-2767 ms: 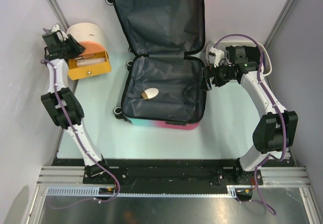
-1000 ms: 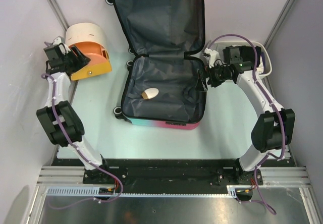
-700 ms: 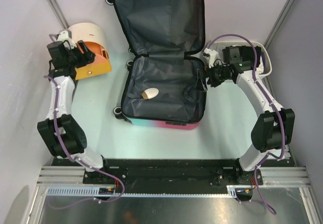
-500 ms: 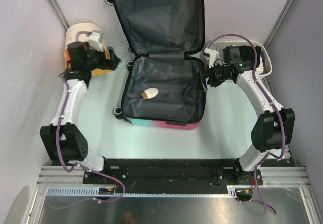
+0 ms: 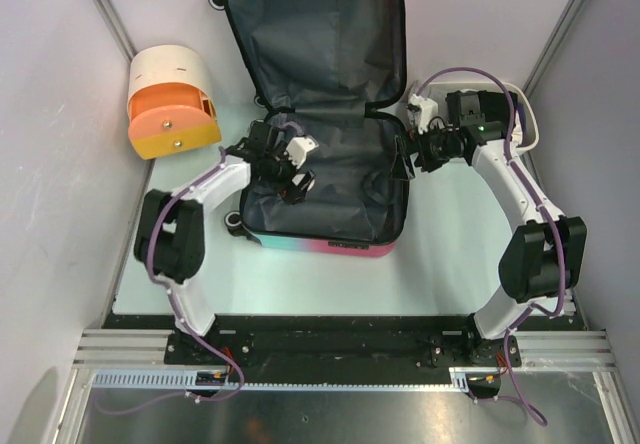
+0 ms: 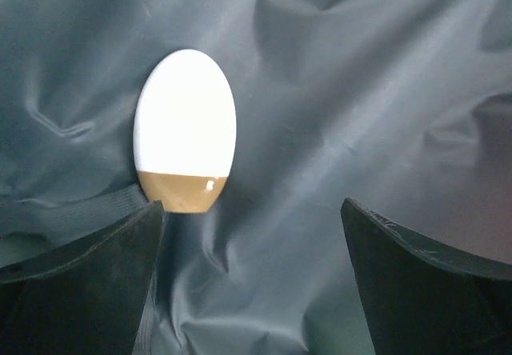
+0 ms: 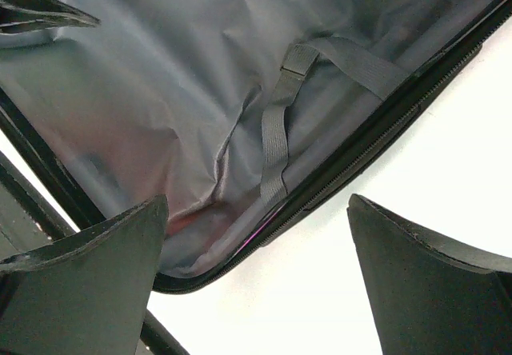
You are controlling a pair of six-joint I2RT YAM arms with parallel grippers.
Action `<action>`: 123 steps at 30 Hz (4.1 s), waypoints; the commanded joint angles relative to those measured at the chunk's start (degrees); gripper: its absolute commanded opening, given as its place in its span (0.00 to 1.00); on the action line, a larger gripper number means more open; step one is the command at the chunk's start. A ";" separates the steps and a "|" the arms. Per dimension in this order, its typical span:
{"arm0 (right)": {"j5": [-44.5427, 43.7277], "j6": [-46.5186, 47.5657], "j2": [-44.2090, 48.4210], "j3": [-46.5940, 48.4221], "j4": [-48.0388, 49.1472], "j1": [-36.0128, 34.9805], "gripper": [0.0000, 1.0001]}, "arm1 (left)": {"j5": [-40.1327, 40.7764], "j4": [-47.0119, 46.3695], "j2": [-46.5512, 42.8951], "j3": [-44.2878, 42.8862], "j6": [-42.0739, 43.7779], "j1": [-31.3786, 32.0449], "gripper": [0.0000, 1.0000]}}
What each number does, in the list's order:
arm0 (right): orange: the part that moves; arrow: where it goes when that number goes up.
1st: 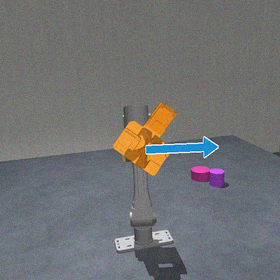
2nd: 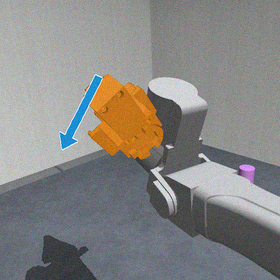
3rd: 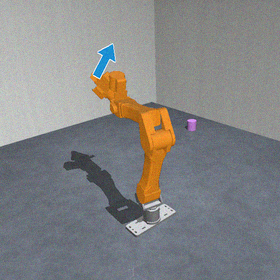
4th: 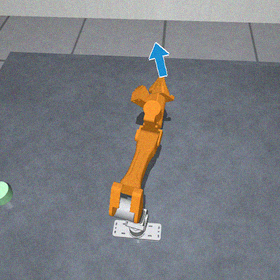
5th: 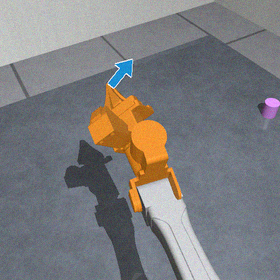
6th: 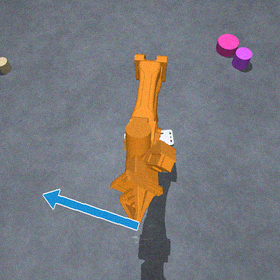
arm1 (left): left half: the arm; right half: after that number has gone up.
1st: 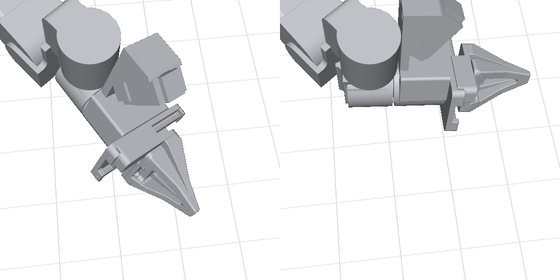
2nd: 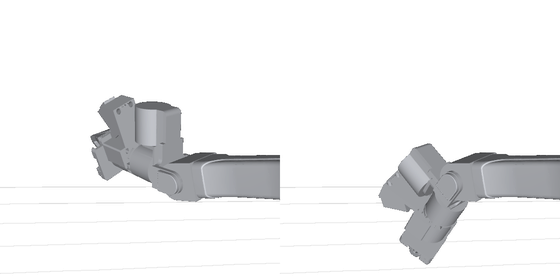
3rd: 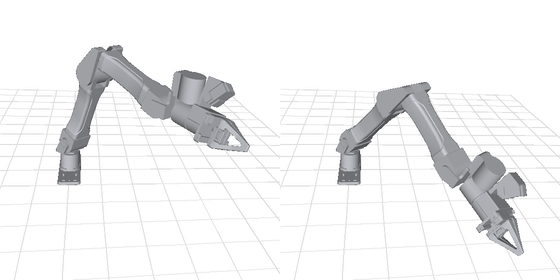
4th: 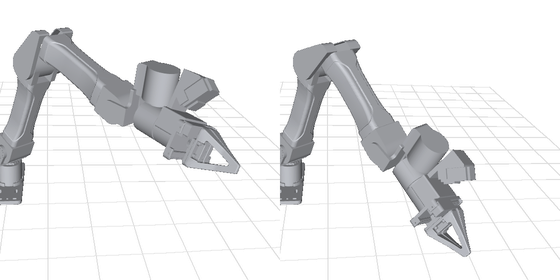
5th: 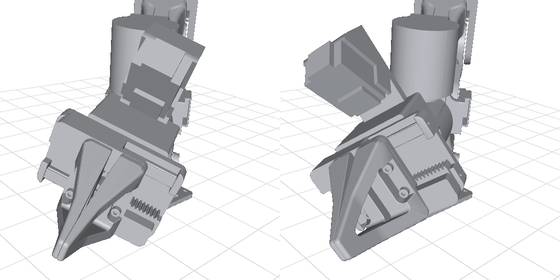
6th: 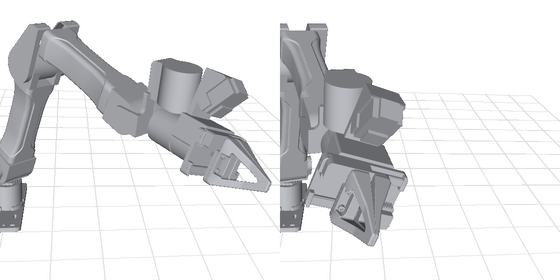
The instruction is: Open, take out, and arrange the luggage
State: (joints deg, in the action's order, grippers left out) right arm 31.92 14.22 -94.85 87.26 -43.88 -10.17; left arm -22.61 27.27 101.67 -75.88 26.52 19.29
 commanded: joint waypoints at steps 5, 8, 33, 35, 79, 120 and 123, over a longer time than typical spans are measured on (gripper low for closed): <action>0.68 0.72 3.18 -0.43 0.55 0.68 1.00 | 6.24 0.59 12.04 -11.30 3.10 0.93 0.98; 0.60 0.72 3.53 -0.78 0.55 0.95 1.00 | 8.89 0.59 15.39 -14.38 3.62 0.93 0.97; 1.30 0.37 3.35 -0.95 1.16 2.18 1.00 | 4.42 0.68 11.81 -14.65 1.07 1.28 0.39; 1.13 0.46 3.44 -0.96 0.99 2.18 1.00 | 3.72 0.68 8.57 -14.56 0.64 1.10 0.35; 1.56 0.46 2.21 -0.52 1.07 1.12 1.00 | -3.13 0.77 11.62 -45.59 -14.92 -40.29 0.78; 0.51 0.46 1.68 -0.07 1.78 0.94 1.00 | 1.25 -2.92 13.89 -38.72 -29.16 -40.03 0.43; 0.42 0.55 2.39 -0.87 1.60 1.38 1.00 | 2.22 -3.88 15.84 -41.71 -27.67 -39.07 0.46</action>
State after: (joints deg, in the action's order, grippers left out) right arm 32.77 14.22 -94.83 86.15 -42.96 -9.54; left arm -21.54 26.65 115.90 -112.05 0.64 -20.60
